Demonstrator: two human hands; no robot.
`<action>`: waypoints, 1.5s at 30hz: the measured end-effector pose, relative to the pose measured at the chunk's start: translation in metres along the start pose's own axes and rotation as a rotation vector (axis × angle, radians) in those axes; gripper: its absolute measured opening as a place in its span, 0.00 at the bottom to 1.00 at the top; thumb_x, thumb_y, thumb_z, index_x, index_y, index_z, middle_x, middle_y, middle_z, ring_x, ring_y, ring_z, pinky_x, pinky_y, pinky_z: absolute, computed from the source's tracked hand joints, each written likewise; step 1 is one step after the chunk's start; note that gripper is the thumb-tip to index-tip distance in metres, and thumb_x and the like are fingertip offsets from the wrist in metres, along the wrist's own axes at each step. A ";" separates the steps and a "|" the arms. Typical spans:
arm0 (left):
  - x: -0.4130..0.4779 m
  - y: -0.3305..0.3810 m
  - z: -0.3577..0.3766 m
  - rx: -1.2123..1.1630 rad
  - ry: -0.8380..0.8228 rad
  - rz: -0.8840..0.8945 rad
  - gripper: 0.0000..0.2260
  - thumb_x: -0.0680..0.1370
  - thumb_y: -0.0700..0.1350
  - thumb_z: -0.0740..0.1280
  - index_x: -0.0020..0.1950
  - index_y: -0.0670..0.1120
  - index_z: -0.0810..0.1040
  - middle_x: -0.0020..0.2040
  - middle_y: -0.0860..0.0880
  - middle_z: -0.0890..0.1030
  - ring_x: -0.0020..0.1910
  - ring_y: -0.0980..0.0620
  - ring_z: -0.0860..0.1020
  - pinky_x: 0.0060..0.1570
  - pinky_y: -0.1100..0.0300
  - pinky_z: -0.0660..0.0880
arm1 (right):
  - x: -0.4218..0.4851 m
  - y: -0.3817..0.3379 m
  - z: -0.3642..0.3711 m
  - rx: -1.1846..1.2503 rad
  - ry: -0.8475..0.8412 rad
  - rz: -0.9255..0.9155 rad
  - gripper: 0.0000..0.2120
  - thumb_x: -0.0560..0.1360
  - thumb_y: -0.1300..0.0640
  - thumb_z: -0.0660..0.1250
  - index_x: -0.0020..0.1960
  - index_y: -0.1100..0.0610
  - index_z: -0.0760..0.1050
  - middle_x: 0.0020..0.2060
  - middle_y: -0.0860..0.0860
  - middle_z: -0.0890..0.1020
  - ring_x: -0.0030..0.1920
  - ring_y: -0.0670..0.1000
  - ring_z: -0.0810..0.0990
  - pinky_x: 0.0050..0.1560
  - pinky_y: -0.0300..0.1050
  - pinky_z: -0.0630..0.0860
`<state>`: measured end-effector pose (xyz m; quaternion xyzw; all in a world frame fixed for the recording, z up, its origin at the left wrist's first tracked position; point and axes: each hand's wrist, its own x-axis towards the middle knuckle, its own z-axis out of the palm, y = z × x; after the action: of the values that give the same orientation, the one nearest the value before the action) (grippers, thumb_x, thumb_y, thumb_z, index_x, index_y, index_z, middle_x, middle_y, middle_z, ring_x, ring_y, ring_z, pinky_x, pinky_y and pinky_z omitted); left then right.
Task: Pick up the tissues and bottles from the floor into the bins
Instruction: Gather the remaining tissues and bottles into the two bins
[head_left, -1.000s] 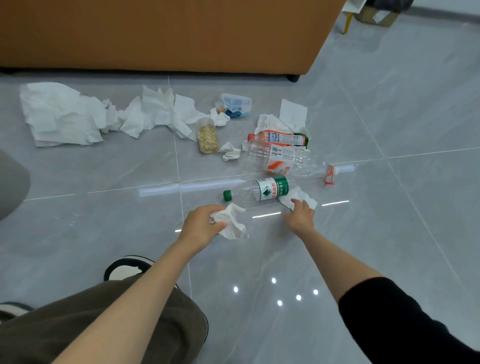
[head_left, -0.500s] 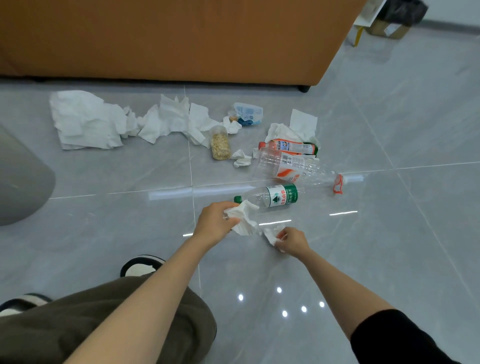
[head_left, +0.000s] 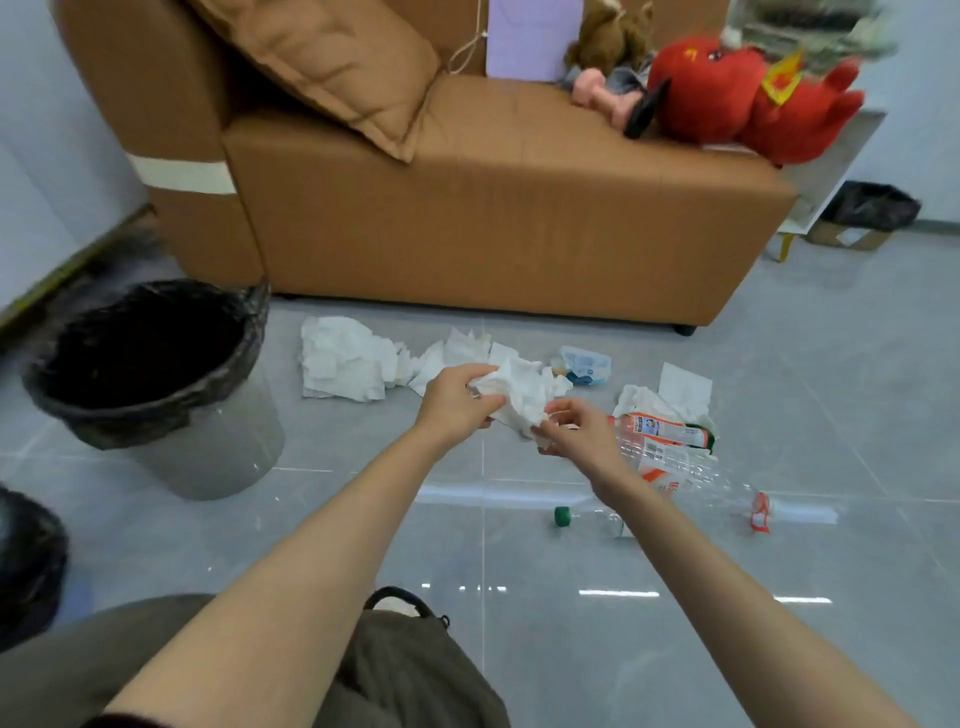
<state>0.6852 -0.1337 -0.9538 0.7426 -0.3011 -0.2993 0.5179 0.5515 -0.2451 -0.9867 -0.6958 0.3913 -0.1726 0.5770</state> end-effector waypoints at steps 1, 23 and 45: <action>-0.003 0.011 -0.016 -0.003 0.027 0.021 0.15 0.75 0.35 0.67 0.61 0.43 0.78 0.51 0.46 0.79 0.47 0.49 0.79 0.39 0.66 0.80 | 0.000 -0.019 0.009 0.023 -0.006 -0.028 0.07 0.73 0.63 0.70 0.48 0.58 0.75 0.43 0.56 0.76 0.41 0.51 0.78 0.36 0.37 0.79; -0.156 0.019 -0.342 -0.077 0.826 -0.055 0.18 0.77 0.37 0.67 0.66 0.45 0.74 0.56 0.49 0.75 0.46 0.50 0.80 0.31 0.69 0.78 | -0.038 -0.287 0.315 -0.239 -0.736 -0.249 0.10 0.72 0.66 0.70 0.47 0.59 0.69 0.44 0.52 0.75 0.38 0.49 0.76 0.41 0.44 0.80; -0.241 -0.147 -0.418 0.178 1.071 -0.542 0.15 0.79 0.41 0.59 0.64 0.48 0.75 0.62 0.49 0.78 0.59 0.46 0.75 0.57 0.54 0.73 | -0.099 -0.196 0.520 -0.508 -1.086 -0.193 0.09 0.76 0.62 0.65 0.55 0.56 0.70 0.54 0.54 0.74 0.50 0.52 0.75 0.47 0.47 0.81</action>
<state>0.8675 0.3360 -0.9427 0.8806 0.1776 0.0211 0.4388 0.9165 0.1816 -0.9244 -0.8327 0.0050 0.2546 0.4917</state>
